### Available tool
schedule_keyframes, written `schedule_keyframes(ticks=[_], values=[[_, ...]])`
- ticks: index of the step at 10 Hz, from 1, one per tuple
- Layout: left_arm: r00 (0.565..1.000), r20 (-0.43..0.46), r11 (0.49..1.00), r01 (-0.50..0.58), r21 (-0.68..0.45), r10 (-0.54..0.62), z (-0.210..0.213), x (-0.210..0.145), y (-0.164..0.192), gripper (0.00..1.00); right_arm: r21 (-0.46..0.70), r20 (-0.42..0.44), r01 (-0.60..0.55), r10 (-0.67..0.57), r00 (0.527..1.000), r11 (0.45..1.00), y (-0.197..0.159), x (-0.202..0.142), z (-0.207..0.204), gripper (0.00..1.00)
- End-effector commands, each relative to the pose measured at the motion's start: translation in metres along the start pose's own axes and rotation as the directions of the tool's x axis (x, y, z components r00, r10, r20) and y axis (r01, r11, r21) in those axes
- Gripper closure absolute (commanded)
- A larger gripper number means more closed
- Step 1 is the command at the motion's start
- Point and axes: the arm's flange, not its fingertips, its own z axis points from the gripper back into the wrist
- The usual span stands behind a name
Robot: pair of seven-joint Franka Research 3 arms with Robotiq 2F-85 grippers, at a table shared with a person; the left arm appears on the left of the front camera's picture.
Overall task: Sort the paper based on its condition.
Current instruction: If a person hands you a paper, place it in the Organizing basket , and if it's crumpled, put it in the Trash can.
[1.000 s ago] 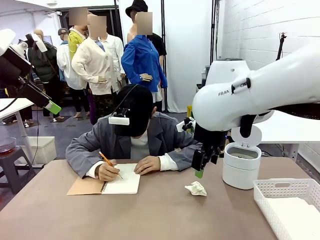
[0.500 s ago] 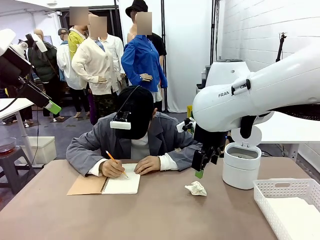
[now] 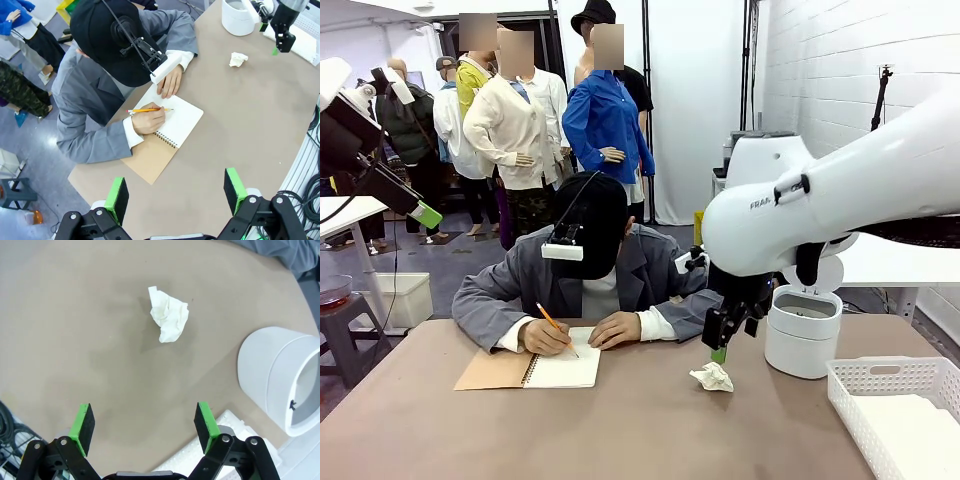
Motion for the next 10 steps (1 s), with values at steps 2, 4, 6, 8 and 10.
schedule_keyframes(ticks=[2,4,6,8,10], values=[[1.000,0.003,1.000,-0.003,-0.002,0.003,0.000,-0.001,0.000,0.00,-0.080,-0.051,0.019,-0.023,0.998,0.997,-0.003,0.026,-0.034,0.00],[1.000,0.003,1.000,-0.003,-0.002,0.003,0.000,-0.001,0.000,0.00,-0.092,-0.031,0.022,-0.025,0.999,0.995,-0.008,0.037,-0.055,0.00],[1.000,0.003,1.000,-0.003,-0.002,0.003,0.000,-0.001,0.000,0.00,-0.069,-0.018,0.020,-0.021,1.000,0.997,-0.009,0.045,-0.077,0.00],[1.000,0.003,1.000,-0.003,-0.002,0.003,0.000,-0.001,0.000,0.00,-0.059,-0.012,0.036,-0.037,0.999,0.998,-0.012,0.056,-0.106,0.00],[1.000,0.003,1.000,-0.003,-0.002,0.003,0.000,-0.001,0.000,0.00,-0.032,-0.019,0.046,-0.046,0.999,0.998,-0.011,0.064,-0.124,0.00]])
